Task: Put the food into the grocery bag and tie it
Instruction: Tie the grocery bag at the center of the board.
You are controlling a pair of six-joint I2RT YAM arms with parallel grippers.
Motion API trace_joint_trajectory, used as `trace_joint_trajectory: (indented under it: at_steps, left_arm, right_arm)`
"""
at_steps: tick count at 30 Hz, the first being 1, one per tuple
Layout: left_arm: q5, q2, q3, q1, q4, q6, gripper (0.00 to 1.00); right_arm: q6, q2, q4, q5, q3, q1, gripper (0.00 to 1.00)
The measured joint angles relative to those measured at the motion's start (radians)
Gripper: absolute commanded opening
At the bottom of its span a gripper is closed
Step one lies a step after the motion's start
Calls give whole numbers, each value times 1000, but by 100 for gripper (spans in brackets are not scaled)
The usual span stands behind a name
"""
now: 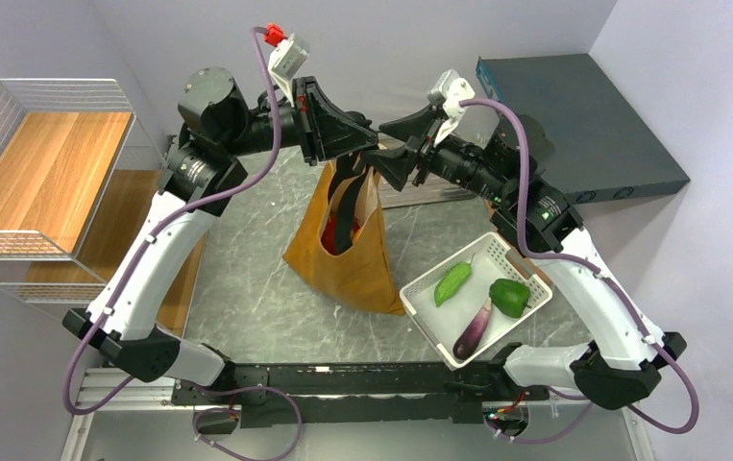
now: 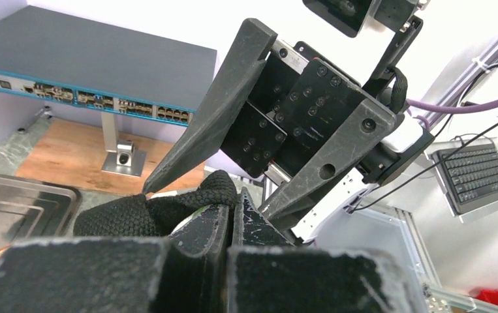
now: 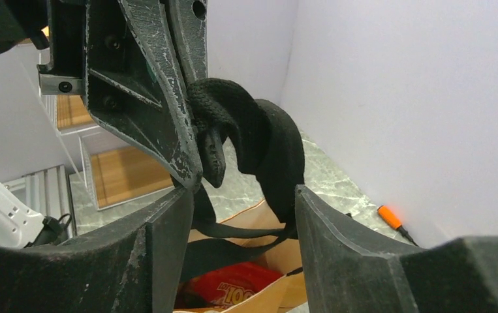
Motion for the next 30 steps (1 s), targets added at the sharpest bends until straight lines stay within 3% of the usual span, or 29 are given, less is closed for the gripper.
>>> trace_joint_trajectory:
  at_steps: [6, 11, 14, 18, 30]
  left_arm:
    - [2, 0, -42, 2, 75, -60, 0]
    - [11, 0, -57, 3, 112, -92, 0]
    - [17, -2, -67, 5, 131, -107, 0]
    - [7, -3, -76, 11, 144, -109, 0]
    - [-18, -43, -79, 10, 56, -49, 0]
  right_arm:
    - [8, 22, 33, 8, -18, 0, 55]
    - [-1, 55, 50, 43, -19, 0, 45]
    - [-7, 76, 53, 63, -19, 0, 31]
    - [-19, 97, 56, 78, -9, 6, 2]
    - [-54, 3, 18, 161, -51, 0, 0]
